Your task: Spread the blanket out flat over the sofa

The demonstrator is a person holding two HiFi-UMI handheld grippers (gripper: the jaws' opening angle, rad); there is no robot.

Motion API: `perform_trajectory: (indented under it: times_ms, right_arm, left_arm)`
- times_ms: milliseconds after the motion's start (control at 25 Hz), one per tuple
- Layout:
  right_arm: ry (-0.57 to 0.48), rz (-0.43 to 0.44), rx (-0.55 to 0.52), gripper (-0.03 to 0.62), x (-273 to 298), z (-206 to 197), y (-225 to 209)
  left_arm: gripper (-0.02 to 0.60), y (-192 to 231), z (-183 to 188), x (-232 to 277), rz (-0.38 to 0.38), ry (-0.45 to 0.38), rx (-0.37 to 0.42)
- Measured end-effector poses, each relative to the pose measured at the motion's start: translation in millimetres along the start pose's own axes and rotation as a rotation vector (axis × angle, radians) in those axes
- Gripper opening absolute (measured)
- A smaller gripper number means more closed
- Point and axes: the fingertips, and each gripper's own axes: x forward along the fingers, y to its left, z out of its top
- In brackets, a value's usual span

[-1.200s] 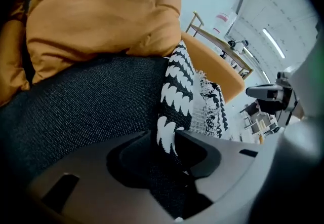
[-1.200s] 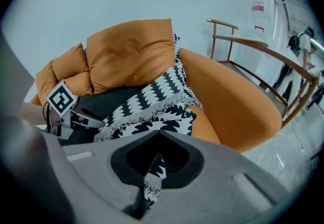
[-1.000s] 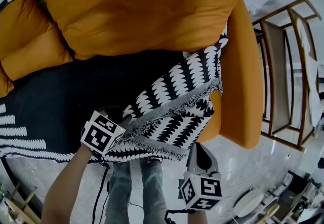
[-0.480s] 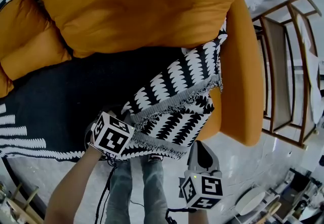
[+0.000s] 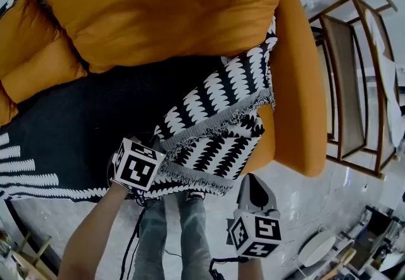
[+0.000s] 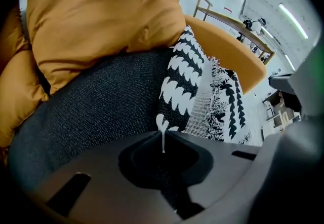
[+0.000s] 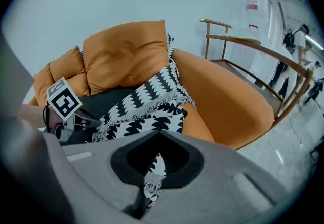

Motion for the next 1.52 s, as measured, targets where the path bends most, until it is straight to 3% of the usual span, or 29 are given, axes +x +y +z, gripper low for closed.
perform_trajectory:
  times_ms: [760, 1080, 1520]
  right_arm:
    - [-0.034, -0.04, 0.017, 0.005, -51, 15, -7]
    - [-0.049, -0.065, 0.048, 0.005, -84, 13, -9]
    - [-0.072, -0.104, 0.085, 0.005, -120, 6, -21]
  left_arm:
    - [0.012, -29, 13, -73, -0.033, -0.05, -0.009]
    - [0.011, -61, 20, -111, -0.094, -0.108, -0.069]
    - [0.011, -106, 25, -144, -0.171, -0.139, -0.071]
